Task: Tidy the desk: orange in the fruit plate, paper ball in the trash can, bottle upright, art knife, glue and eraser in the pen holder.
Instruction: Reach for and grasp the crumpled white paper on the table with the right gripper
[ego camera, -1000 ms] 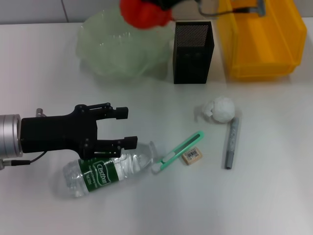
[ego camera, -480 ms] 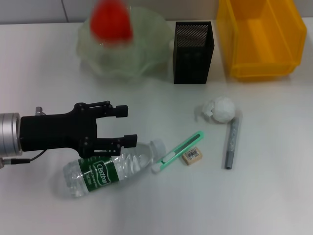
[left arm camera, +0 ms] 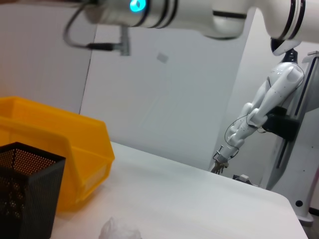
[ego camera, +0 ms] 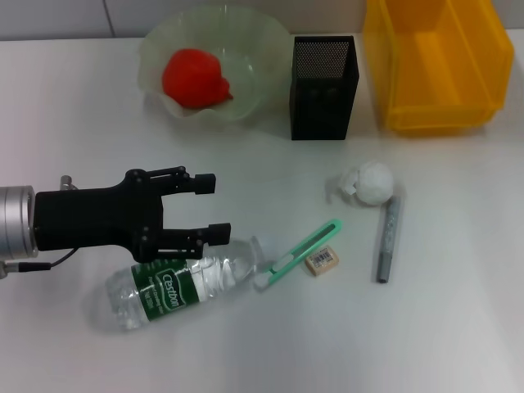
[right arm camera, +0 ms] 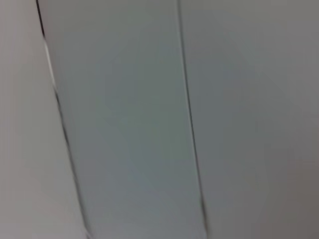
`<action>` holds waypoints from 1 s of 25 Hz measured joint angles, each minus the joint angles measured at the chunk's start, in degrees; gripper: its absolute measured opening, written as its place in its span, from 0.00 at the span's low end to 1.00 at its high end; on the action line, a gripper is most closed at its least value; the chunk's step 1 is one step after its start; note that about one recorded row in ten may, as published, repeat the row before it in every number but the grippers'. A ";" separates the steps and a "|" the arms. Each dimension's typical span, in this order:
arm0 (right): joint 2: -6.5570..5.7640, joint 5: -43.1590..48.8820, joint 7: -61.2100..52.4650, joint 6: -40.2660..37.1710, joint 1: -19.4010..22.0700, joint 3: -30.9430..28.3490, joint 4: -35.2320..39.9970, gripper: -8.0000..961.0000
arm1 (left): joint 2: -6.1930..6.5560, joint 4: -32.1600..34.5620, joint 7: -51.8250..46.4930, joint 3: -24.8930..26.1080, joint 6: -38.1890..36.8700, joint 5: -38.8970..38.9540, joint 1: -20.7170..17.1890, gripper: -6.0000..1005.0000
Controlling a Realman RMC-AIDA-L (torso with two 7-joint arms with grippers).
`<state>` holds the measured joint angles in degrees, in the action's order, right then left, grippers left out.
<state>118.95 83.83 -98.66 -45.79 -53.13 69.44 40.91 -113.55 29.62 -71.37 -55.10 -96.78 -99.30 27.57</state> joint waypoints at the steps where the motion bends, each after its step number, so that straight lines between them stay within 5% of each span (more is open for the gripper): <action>1: -0.26 -2.03 0.55 -4.41 2.00 -1.49 1.73 0.62 | -0.01 0.00 0.00 -0.01 -0.08 0.00 0.01 0.72; 4: -1.07 -4.07 0.55 -14.84 5.58 -4.79 4.78 0.74 | -0.01 0.00 0.00 -0.01 -0.27 -0.01 0.01 0.72; 5: -2.60 -3.06 -2.26 -23.11 8.18 -6.37 7.68 0.78 | -0.01 0.00 0.00 -0.01 -0.48 0.00 0.03 0.72; 7: -3.78 -1.34 -4.69 -26.77 9.26 -6.53 9.25 0.78 | -0.01 0.00 0.00 0.00 -0.64 0.03 0.07 0.72; 10: -6.52 7.14 -11.76 -35.26 10.58 -7.73 13.40 0.78 | -0.01 -0.01 0.00 0.00 -0.77 0.06 0.17 0.72; 14: -7.12 26.40 -19.20 -43.38 9.46 -10.92 18.38 0.78 | -0.01 0.10 -0.09 -0.01 -0.83 0.03 0.26 0.72; 15: -6.86 35.41 -22.18 -45.37 8.25 -10.93 19.61 0.78 | 0.00 0.16 -0.18 0.00 -0.84 0.02 0.28 0.72; 18: -5.96 43.31 -23.74 -45.93 7.11 -10.55 19.83 0.78 | -0.01 0.41 -0.47 0.00 -0.87 -0.02 0.29 0.71; 20: -3.43 53.40 -24.17 -45.35 6.41 -9.96 19.99 0.78 | -0.01 0.55 -0.58 0.00 -0.87 -0.02 0.29 0.71; 21: -3.43 53.40 -24.17 -45.35 6.41 -9.96 19.99 0.78 | -0.01 0.57 -0.62 0.00 -0.87 -0.02 0.29 0.71; 25: 0.24 66.63 -24.65 -40.50 6.63 -5.42 19.92 0.78 | -0.08 0.59 -0.62 0.43 -0.84 -0.03 0.17 0.71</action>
<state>119.19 150.46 -123.32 -86.29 -46.51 64.02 60.83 -113.62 30.21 -71.99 -54.68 -97.63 -99.33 27.74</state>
